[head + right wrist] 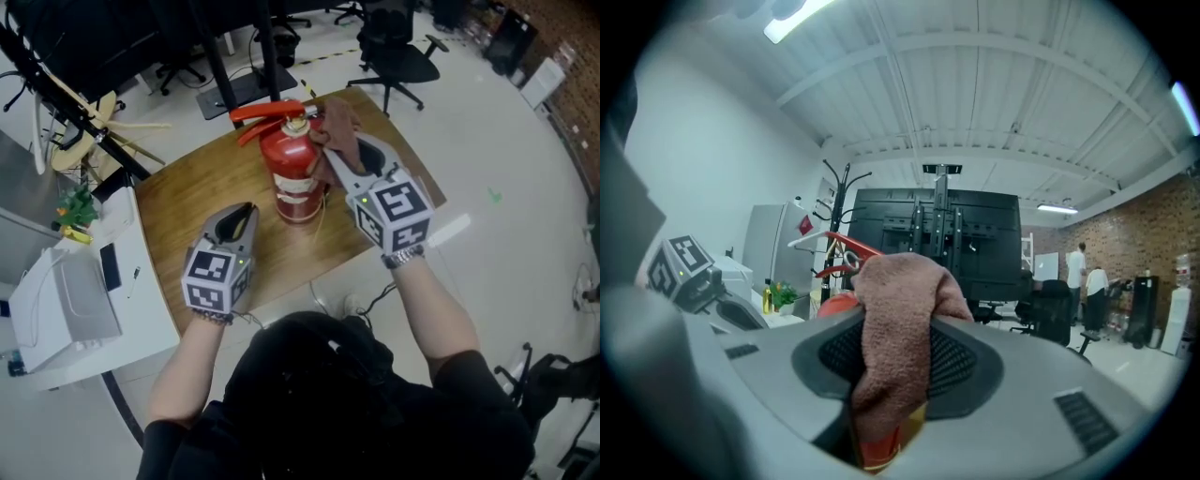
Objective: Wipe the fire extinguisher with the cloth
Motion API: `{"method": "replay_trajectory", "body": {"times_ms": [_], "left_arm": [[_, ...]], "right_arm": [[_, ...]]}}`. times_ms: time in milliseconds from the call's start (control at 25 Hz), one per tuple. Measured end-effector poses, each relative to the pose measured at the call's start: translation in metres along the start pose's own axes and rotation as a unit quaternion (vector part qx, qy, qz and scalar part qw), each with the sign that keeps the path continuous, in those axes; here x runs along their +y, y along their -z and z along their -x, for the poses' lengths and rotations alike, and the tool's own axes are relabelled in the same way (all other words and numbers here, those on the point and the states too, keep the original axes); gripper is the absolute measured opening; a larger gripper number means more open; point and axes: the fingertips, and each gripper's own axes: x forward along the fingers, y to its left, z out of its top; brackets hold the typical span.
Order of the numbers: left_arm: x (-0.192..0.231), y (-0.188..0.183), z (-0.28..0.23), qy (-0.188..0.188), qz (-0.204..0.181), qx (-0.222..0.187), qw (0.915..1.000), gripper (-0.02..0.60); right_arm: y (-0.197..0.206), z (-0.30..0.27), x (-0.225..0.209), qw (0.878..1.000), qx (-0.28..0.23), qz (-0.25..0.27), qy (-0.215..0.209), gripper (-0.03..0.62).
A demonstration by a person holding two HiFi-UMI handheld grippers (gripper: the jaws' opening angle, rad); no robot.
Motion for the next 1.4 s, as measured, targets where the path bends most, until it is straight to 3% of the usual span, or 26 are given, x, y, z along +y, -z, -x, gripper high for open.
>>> {"method": "replay_trajectory", "body": {"times_ms": [640,1400], "left_arm": [[0.002,0.015,-0.006,0.015,0.001,0.027,0.9995,0.023],[-0.005,0.036,-0.006,0.015,-0.001,0.055,0.9984,0.023]], "right_arm": [[0.076,-0.005,-0.007,0.997,0.055,-0.050,0.017,0.155],[0.197,-0.024,0.009,0.986,0.147,-0.080,0.011,0.153]]}}
